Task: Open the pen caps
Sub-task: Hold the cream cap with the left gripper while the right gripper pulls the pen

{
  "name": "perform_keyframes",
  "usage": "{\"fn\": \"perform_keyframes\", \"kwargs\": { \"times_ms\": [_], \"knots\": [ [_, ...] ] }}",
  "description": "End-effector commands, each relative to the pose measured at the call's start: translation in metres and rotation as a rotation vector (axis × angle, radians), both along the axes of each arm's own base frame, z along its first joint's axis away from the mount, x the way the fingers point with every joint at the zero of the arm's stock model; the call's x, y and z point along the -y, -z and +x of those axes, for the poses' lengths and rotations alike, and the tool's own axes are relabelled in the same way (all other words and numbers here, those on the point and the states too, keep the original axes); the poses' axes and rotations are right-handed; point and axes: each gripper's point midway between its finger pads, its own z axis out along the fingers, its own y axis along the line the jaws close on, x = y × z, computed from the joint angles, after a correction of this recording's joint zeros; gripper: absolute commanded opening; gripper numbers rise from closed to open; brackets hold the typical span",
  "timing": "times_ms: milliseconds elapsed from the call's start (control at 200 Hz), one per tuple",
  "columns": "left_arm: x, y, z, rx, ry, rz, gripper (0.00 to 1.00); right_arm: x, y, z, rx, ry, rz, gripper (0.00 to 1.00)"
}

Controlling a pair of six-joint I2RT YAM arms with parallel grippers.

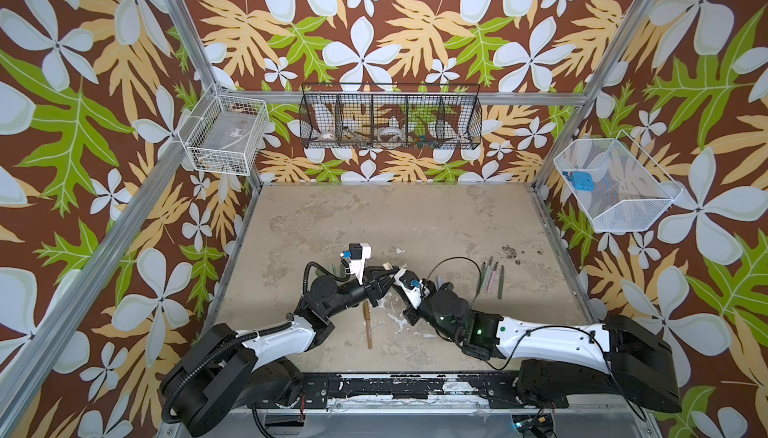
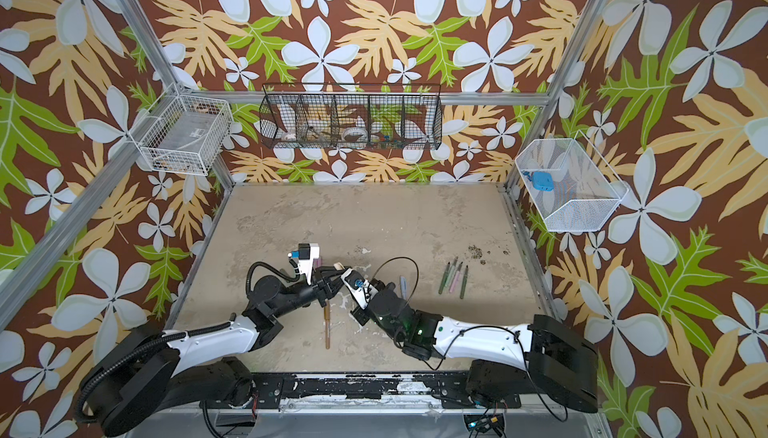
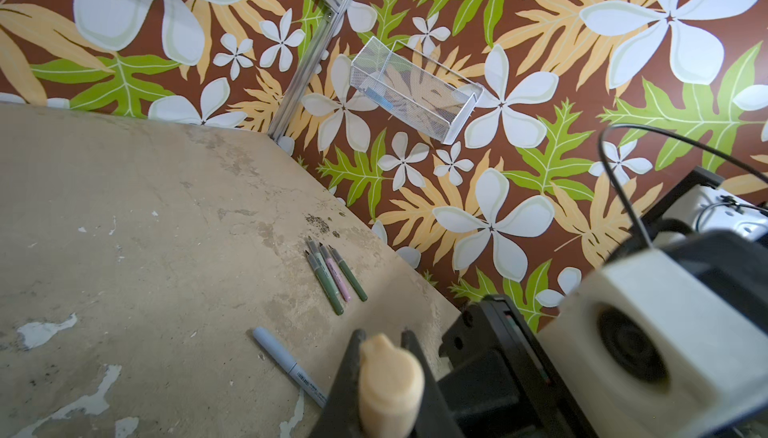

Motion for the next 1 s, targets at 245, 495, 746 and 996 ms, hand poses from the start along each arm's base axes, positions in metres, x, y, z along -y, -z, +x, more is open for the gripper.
{"fn": "perform_keyframes", "kwargs": {
  "times_ms": [245,495,746,996],
  "knots": [
    [-0.016,-0.009,0.016,0.015,-0.128,-0.030,0.00,-0.012,0.012,-0.013,-0.141,-0.228,0.039,0.00],
    [-0.018,-0.013,0.012,0.032,-0.107,-0.048,0.00,-0.023,0.027,-0.042,-0.372,-0.567,0.093,0.00],
    [-0.029,-0.015,0.017,0.025,-0.139,-0.065,0.00,-0.015,0.038,-0.021,-0.351,-0.434,0.063,0.00],
    [-0.039,-0.008,0.029,-0.028,-0.199,-0.073,0.00,-0.005,0.039,0.000,-0.122,-0.113,-0.119,0.00]
  ]
}}
